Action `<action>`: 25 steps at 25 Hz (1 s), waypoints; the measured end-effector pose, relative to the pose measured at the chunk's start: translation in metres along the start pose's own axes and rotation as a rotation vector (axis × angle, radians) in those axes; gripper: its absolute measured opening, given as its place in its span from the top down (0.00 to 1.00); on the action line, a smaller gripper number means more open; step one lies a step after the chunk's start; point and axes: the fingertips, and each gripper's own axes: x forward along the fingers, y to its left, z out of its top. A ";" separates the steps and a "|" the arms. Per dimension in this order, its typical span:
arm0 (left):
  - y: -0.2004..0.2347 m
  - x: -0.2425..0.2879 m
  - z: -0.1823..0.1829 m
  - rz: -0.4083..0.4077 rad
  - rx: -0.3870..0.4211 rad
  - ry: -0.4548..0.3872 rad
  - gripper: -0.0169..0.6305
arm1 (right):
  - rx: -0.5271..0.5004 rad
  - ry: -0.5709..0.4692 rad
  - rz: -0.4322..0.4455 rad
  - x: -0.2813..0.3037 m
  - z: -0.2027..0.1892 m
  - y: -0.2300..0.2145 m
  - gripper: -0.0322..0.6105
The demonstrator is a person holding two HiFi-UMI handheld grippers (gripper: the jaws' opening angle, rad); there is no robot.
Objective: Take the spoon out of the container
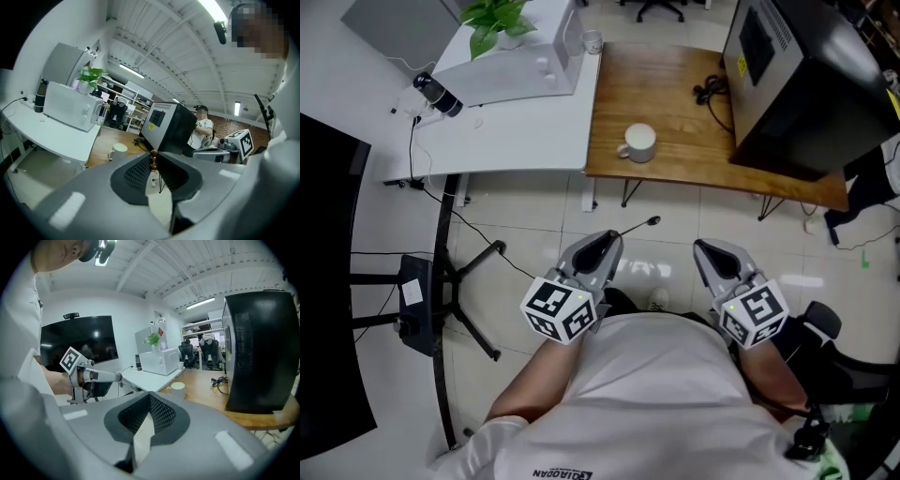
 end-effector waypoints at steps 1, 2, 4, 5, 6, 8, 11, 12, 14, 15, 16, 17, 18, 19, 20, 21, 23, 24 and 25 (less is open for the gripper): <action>0.001 -0.002 0.001 -0.006 0.002 0.003 0.89 | 0.004 -0.002 -0.006 0.000 0.001 0.002 0.94; 0.002 -0.004 0.002 -0.012 0.004 0.007 0.89 | 0.009 -0.002 -0.012 0.001 0.002 0.004 0.94; 0.006 -0.008 0.005 -0.026 0.011 0.018 0.89 | 0.016 0.001 -0.027 0.005 0.004 0.009 0.94; 0.008 -0.010 0.006 -0.033 0.015 0.025 0.89 | 0.020 0.001 -0.035 0.008 0.005 0.012 0.94; 0.011 -0.012 0.007 -0.041 0.022 0.035 0.89 | 0.025 -0.001 -0.045 0.010 0.007 0.015 0.94; 0.016 -0.017 0.007 -0.060 0.035 0.052 0.89 | 0.032 -0.011 -0.070 0.014 0.011 0.022 0.94; 0.022 -0.021 0.008 -0.092 0.044 0.065 0.89 | 0.030 -0.017 -0.101 0.021 0.016 0.031 0.94; 0.024 -0.022 0.008 -0.103 0.046 0.067 0.89 | 0.029 -0.016 -0.108 0.023 0.016 0.034 0.94; 0.024 -0.025 0.006 -0.123 0.045 0.074 0.89 | 0.031 -0.011 -0.116 0.027 0.014 0.043 0.94; 0.024 -0.027 0.005 -0.131 0.046 0.078 0.89 | 0.032 -0.007 -0.118 0.028 0.013 0.047 0.94; 0.024 -0.029 0.005 -0.138 0.046 0.082 0.89 | 0.033 -0.004 -0.119 0.029 0.013 0.050 0.94; 0.025 -0.030 0.005 -0.143 0.047 0.085 0.89 | 0.034 0.000 -0.120 0.030 0.012 0.053 0.94; 0.025 -0.031 0.005 -0.148 0.046 0.088 0.89 | 0.035 0.004 -0.123 0.031 0.011 0.055 0.94; 0.026 -0.033 0.005 -0.153 0.046 0.090 0.89 | 0.037 0.008 -0.127 0.031 0.010 0.057 0.94; 0.026 -0.033 0.004 -0.156 0.046 0.093 0.89 | 0.039 0.011 -0.130 0.031 0.009 0.059 0.94; 0.027 -0.034 0.004 -0.159 0.047 0.095 0.89 | 0.040 0.012 -0.132 0.031 0.008 0.060 0.94; 0.028 -0.035 0.003 -0.163 0.049 0.100 0.89 | 0.042 0.010 -0.137 0.031 0.008 0.062 0.94; 0.028 -0.035 0.003 -0.164 0.049 0.102 0.89 | 0.043 0.008 -0.140 0.031 0.008 0.062 0.94; 0.028 -0.035 0.002 -0.164 0.049 0.103 0.89 | 0.044 0.006 -0.142 0.031 0.008 0.062 0.94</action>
